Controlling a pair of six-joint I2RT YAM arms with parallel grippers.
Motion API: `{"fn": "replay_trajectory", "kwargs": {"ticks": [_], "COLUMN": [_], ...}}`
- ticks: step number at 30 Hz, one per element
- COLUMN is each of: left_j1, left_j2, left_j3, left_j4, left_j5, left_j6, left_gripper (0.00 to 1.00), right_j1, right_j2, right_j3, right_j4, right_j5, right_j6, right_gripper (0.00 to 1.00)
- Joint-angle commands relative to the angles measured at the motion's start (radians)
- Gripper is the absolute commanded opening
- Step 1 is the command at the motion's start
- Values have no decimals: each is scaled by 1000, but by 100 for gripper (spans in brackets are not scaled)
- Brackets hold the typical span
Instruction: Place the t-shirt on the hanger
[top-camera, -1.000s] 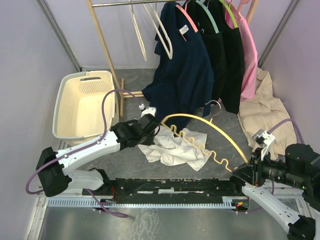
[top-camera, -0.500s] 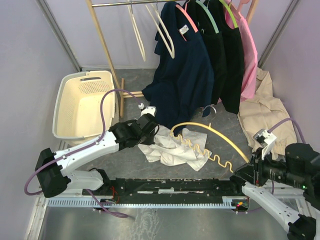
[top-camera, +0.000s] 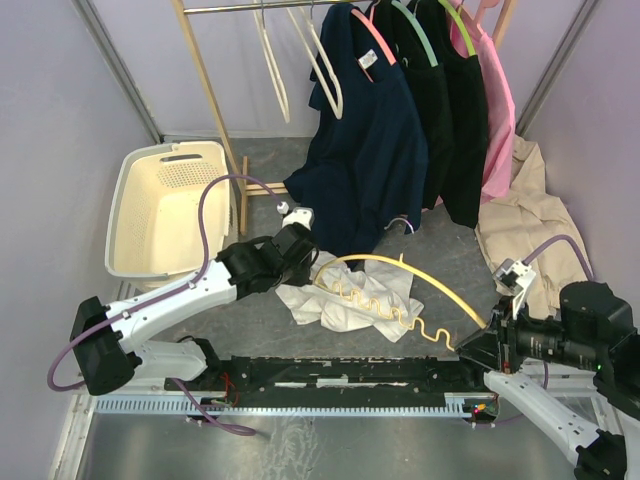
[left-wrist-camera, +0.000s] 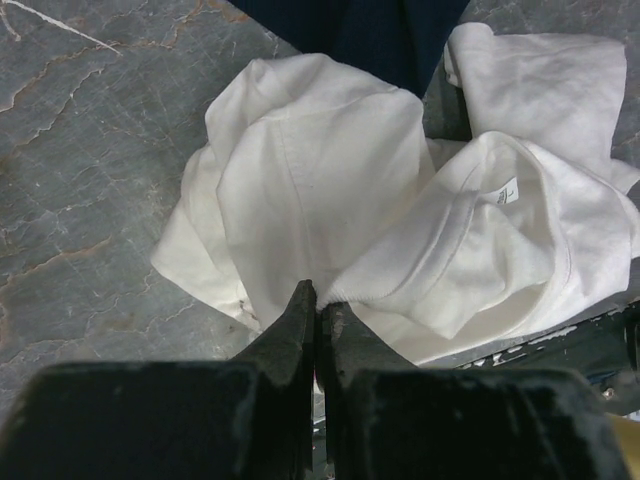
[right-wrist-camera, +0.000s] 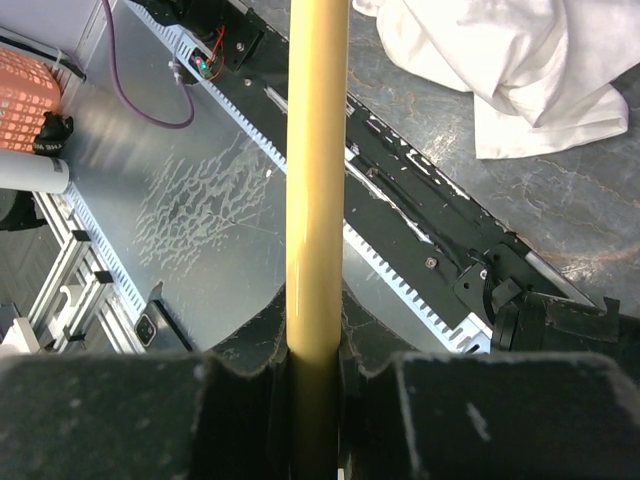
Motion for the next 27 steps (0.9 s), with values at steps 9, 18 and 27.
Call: {"fn": "replay_trajectory", "kwargs": {"ticks": [9, 18, 27], "left_j1": [-5, -9, -29], "left_j2": [2, 11, 82], "left_j3": [68, 118, 304], "left_j4": [7, -11, -97], "left_j5": [17, 32, 22], "left_j6": [65, 98, 164], "left_gripper": [3, 3, 3], "right_j1": [0, -1, 0], "right_j2": [49, 131, 140], "right_j3": [-89, -65, -75], "right_j4": [186, 210, 252], "right_j5": [7, -19, -42], "right_j6": [-44, -117, -129], "right_gripper": [1, 1, 1]}}
